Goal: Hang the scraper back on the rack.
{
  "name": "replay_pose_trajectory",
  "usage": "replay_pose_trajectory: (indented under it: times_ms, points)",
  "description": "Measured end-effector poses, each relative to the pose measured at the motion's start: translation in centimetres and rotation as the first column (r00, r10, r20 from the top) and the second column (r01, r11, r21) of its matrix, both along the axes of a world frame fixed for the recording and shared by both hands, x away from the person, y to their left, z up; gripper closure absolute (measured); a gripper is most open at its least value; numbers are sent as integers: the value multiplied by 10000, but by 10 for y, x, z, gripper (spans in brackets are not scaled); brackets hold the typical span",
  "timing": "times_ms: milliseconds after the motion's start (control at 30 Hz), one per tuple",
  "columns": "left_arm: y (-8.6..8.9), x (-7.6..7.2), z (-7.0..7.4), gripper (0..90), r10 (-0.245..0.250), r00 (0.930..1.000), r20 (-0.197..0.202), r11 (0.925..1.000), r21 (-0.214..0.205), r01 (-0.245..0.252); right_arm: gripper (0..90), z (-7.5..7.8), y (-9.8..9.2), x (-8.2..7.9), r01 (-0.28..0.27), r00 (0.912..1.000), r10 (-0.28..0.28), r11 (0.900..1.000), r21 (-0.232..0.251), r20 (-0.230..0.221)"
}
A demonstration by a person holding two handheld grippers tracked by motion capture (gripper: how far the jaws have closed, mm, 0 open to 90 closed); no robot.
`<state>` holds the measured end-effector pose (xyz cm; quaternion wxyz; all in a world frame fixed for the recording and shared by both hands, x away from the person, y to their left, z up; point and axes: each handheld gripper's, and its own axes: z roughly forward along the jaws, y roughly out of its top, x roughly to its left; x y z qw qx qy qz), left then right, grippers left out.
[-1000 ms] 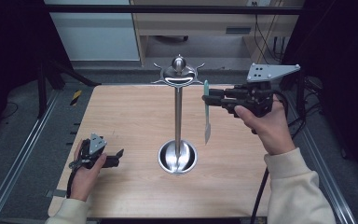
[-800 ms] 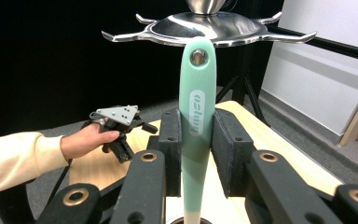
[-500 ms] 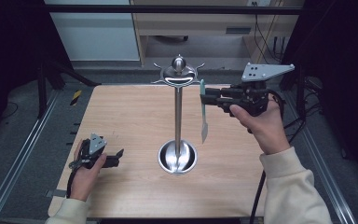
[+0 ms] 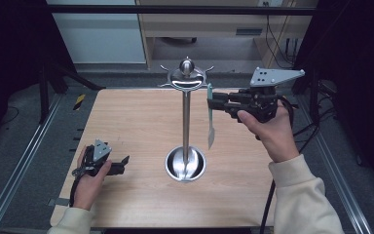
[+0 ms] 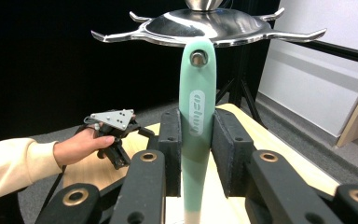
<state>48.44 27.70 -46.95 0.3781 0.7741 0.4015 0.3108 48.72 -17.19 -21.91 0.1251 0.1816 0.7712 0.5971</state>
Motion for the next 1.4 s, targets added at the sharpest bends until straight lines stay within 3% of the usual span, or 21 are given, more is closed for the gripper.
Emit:
replay_pose_trajectory:
  times_ms: [1167,1400]
  points:
    - [-1,0,0,45,-29,10000,-14,10000,19,29,735,-1,3,0,73,10000,-73,10000,52,16]
    - [1,0,0,45,14,10000,-24,10000,-24,-14,689,-1,1,-1,31,10000,-32,9999,128,85]
